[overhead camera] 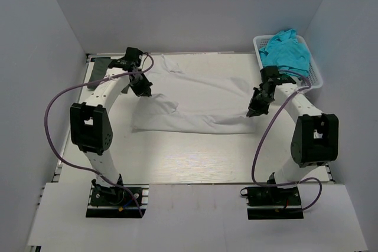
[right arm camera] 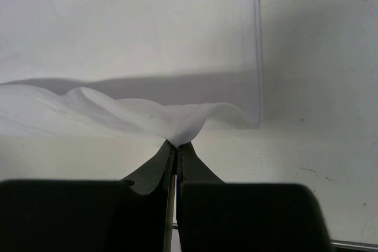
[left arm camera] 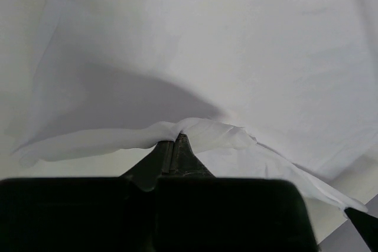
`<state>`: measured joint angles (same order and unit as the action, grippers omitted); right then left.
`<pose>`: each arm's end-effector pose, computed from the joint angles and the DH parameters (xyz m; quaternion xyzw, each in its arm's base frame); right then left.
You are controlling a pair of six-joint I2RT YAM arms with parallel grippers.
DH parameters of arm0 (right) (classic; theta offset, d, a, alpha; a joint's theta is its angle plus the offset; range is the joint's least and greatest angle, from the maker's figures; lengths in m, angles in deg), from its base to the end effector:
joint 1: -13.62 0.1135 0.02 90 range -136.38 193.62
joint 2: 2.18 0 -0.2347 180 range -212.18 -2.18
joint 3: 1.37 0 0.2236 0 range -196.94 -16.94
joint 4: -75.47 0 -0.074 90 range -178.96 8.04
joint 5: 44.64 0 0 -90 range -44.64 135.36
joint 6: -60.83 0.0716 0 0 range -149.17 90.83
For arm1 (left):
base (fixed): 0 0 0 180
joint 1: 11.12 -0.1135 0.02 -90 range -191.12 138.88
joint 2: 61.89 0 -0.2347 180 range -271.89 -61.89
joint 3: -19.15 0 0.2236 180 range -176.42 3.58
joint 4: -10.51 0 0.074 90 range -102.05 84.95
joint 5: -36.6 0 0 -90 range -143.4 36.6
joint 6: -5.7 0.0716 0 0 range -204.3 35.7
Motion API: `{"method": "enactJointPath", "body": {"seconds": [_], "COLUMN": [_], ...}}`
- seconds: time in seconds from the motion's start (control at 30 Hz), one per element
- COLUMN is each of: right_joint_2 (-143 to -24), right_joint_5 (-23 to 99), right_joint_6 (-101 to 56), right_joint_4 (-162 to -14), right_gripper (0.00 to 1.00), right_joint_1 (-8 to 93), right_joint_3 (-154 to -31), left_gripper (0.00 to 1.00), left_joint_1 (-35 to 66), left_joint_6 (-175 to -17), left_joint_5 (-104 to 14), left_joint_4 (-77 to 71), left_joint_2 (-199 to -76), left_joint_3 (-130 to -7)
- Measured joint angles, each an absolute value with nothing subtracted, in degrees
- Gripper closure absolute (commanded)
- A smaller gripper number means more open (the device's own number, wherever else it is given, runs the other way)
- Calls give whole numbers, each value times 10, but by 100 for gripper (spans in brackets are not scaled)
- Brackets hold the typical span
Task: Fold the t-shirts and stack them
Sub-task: Fold the flattened tshirt in 1/3 of the way
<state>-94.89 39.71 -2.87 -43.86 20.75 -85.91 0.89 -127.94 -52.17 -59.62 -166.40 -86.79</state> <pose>0.3016 0.0448 0.1807 0.1546 0.9696 0.0991 0.1617 0.3471 -0.0754 0.2107 -0.2659 0.9461 -0.0956 0.1585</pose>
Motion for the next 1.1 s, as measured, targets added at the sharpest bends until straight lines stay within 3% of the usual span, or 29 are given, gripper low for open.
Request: {"method": "enactJointPath", "body": {"seconds": [0.83,0.87,0.97,1.0,1.03,1.07,1.1], "right_joint_2": [-1078,-1079,-1081,-1081,-1082,-1082,-1082], "right_joint_5": [408,407,402,400,398,396,396], "right_joint_6": [-8,-8,-7,-6,-6,-5,-6], "right_joint_4": [-449,-453,-464,-468,-470,-472,-472], "right_gripper": [100,98,72,65,57,54,52], "right_joint_1": [162,162,161,161,161,161,161], "right_joint_3": [-906,-906,-906,-906,-907,-908,-910], "left_gripper": [100,100,100,93,78,37,11], "left_joint_1": [6,6,6,6,6,6,6], "left_joint_6": [-1221,-1219,-1216,-1216,-1216,-1212,-1211], "left_joint_5": [-579,-577,-574,-574,-574,-573,-572], "left_joint_4": [-478,-469,-440,-433,-432,-430,-426], "left_joint_2": [-1823,-1826,-1826,-1826,-1826,-1826,-1826], "left_joint_3": [-974,-971,-949,-944,-943,-943,-944]}}
